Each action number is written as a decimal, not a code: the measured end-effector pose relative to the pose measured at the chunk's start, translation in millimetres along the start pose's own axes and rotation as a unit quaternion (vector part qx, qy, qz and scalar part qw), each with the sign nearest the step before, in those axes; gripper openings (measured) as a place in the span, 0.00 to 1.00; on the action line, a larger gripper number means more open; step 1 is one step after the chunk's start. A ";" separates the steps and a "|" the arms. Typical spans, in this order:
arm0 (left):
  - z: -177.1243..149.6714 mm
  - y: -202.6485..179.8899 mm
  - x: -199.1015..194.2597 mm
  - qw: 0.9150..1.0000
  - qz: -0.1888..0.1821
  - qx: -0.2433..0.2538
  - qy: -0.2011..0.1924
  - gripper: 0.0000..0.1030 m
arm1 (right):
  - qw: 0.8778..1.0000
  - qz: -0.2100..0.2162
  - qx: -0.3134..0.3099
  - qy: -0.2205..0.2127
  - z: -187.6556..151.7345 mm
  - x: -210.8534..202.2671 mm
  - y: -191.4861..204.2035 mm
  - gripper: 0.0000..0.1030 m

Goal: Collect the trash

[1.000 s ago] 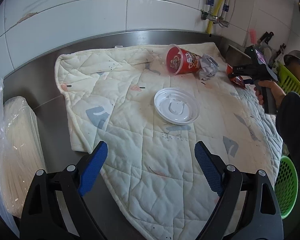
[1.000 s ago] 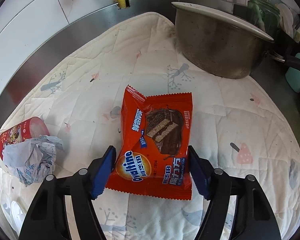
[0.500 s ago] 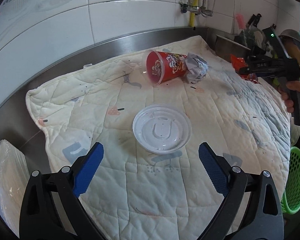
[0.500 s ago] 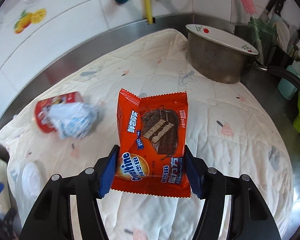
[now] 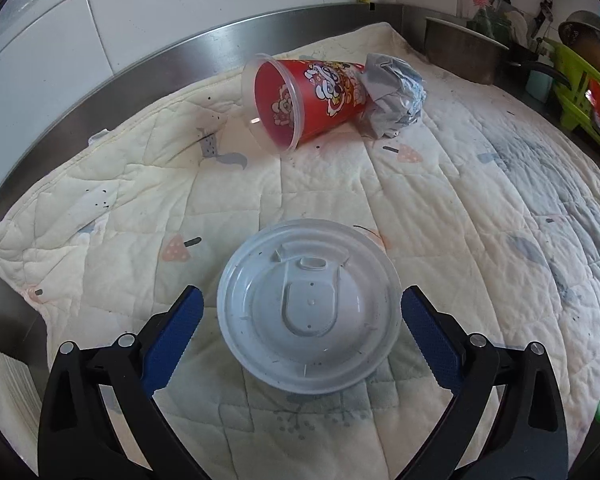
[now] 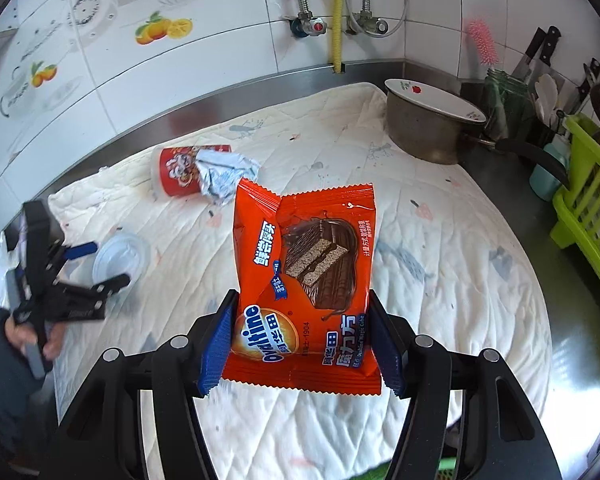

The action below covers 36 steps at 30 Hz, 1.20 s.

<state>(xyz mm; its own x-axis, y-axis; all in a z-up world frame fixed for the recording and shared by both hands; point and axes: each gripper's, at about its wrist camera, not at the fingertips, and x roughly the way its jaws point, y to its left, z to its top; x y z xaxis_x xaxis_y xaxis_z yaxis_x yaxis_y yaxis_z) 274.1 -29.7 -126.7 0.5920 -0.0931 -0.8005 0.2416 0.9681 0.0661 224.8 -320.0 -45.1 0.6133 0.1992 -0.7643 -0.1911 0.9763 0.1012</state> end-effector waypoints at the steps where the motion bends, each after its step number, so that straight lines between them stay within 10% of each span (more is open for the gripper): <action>1: 1.3 0.6 2.7 1.000 -0.003 -0.001 0.003 0.95 | 1.000 0.000 -0.001 0.001 -6.0 -4.6 0.1 0.58; 24: 3.3 -6.2 10.0 0.999 0.007 0.031 -0.006 0.90 | 0.999 -0.007 0.037 0.014 -86.8 -42.2 -16.5 0.58; 36: -5.7 -25.5 -52.4 0.997 -0.015 0.035 -0.065 0.89 | 0.993 -0.064 0.098 0.014 -154.1 -77.5 -52.4 0.58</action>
<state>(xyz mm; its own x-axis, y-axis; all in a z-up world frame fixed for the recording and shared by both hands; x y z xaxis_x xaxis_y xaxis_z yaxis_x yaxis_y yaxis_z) 232.5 -48.2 -89.8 0.6778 -0.1547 -0.7188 0.3103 0.9465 0.0889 69.2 -399.6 -89.4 0.6012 0.0736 -0.7957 0.0405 0.9917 0.1224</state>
